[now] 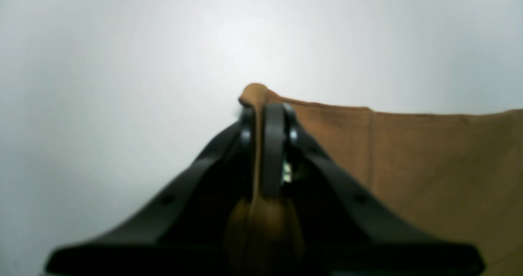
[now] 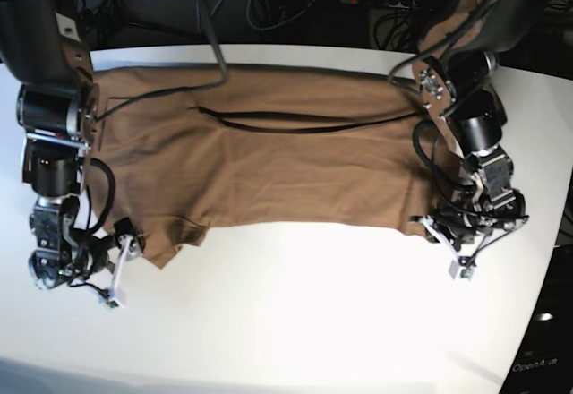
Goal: Fold the T-shirt properly
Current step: 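Close both grippers on the shirt's opposite long edge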
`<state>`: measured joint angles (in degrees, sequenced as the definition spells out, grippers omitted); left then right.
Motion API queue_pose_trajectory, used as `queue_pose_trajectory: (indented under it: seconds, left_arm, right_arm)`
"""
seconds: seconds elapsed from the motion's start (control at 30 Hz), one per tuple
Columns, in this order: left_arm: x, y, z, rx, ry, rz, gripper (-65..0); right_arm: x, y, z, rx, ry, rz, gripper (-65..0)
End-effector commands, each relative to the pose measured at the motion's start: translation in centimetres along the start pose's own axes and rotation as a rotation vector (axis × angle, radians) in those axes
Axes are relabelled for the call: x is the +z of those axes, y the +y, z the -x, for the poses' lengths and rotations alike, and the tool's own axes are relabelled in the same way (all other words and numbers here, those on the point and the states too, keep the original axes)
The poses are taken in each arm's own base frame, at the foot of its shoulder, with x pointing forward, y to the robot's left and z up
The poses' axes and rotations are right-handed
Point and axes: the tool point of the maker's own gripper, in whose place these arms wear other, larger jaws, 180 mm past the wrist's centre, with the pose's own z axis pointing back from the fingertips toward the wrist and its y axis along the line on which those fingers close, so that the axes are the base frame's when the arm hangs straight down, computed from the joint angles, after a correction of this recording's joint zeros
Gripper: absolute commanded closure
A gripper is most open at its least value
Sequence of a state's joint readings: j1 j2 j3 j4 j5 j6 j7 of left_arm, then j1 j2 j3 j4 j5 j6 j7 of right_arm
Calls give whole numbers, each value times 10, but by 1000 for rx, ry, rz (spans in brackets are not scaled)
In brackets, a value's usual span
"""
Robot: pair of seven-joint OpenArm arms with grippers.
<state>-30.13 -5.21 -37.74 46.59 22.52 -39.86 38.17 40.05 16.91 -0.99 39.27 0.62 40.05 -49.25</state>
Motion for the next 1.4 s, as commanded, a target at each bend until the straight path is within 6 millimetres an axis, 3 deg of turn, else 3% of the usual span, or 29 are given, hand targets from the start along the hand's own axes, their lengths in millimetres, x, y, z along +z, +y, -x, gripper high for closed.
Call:
queue_pose_trajectory:
  seconds: [0.0, 0.27, 0.57, 0.7, 0.8, 0.93, 1.0, 1.2, 1.37]
  left_arm:
    - [3, 3, -7, -12, 6, -8, -33]
    - [2, 2, 1, -12, 17, -10, -33]
    - [1, 2, 8, -10, 28, -10, -33]
    - [1, 2, 8, -10, 28, -10, -33]
    - [1, 2, 8, -10, 28, -10, -33]
    - [1, 2, 12, -9, 35, -10, -33]
    - [1, 2, 14, -9, 38, -10, -33]
    - [2, 4, 15, -11, 37, -18, -32]
    - [15, 3, 11, -34, -16, -66, -32]
  right_arm:
    - [14, -13, -27, 0, -77, 24, -495]
    - [10, -9, -31, -4, -128, 13, -495]
    - [-21, 12, 0, -74, -108, -75, -493]
    - [-23, 13, 4, -80, -97, -82, -488]
    - [-23, 14, 5, -80, -90, -82, -395]
    - [-24, 14, 7, -78, -79, -82, -103]
    - [-24, 14, 12, -78, -55, -84, 0]
    - [-27, 16, 22, -78, -42, -85, -6]
    - [-16, 15, 19, 18, -94, -13, -6]
